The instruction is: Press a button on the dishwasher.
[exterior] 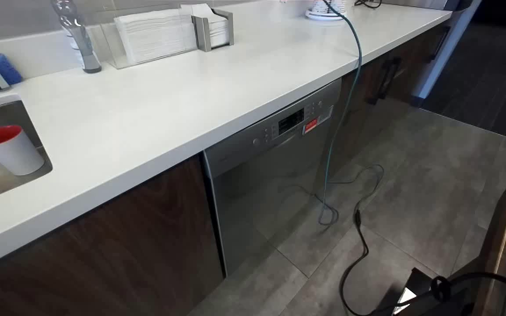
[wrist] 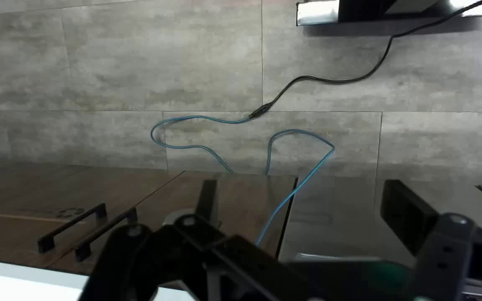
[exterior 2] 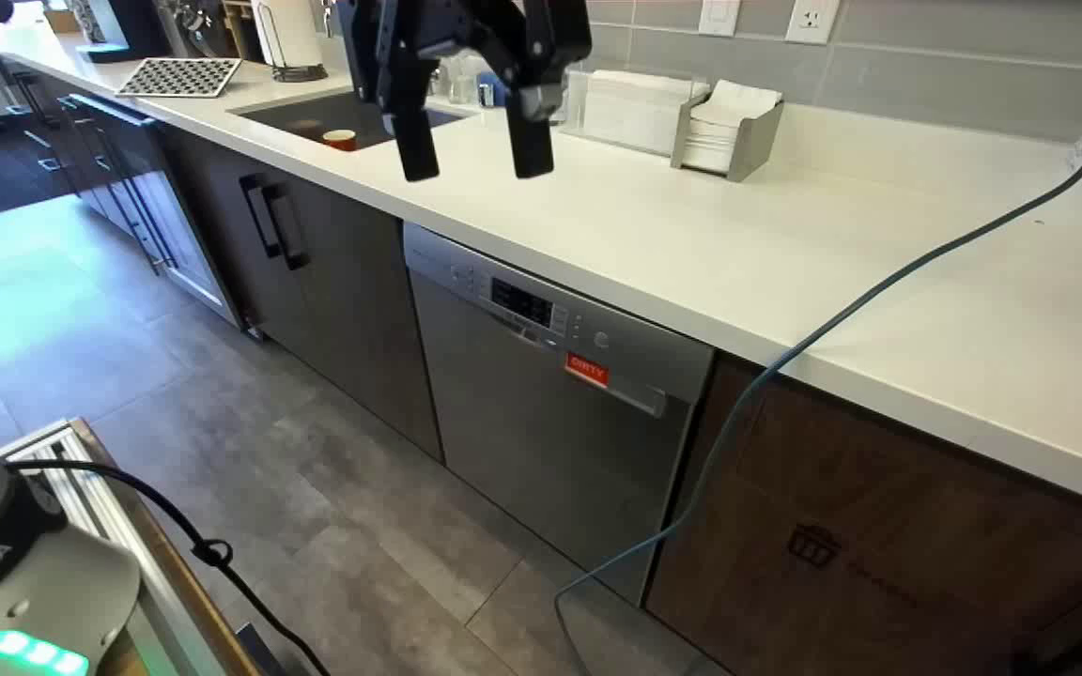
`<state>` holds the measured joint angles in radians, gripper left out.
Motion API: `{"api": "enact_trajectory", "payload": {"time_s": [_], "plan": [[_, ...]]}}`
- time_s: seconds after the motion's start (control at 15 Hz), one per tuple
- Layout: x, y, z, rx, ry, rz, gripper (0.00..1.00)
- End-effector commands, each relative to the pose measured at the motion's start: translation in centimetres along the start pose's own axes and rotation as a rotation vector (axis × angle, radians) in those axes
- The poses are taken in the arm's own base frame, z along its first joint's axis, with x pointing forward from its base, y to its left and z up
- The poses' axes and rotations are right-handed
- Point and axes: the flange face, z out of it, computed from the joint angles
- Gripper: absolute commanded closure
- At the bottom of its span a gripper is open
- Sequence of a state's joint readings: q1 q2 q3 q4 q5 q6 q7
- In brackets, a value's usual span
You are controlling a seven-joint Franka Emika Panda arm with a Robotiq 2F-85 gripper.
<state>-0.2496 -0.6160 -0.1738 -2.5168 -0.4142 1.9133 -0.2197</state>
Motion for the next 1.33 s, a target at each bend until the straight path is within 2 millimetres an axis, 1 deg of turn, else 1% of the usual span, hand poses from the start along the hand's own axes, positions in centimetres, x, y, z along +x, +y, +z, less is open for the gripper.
{"api": "enact_trajectory", "payload": {"time_s": [0.0, 0.53, 0.6, 0.73, 0.87, 1.07, 1.27], "plan": [[0.0, 0.0, -0.1, 0.0, -0.001, 0.0, 0.0], [0.0, 0.0, -0.1, 0.0, -0.001, 0.0, 0.0], [0.5, -0.6, 0.8, -0.004, -0.024, -0.037, 0.0], [1.5, -2.4, 2.3, 0.008, -0.017, -0.168, 0.0], [2.3, -4.9, 3.8, 0.024, -0.015, -0.281, 0.0], [3.5, -8.3, 5.5, 0.022, 0.015, -0.444, 0.0], [4.9, -10.6, 7.0, -0.006, 0.067, -0.599, 0.0]]}}
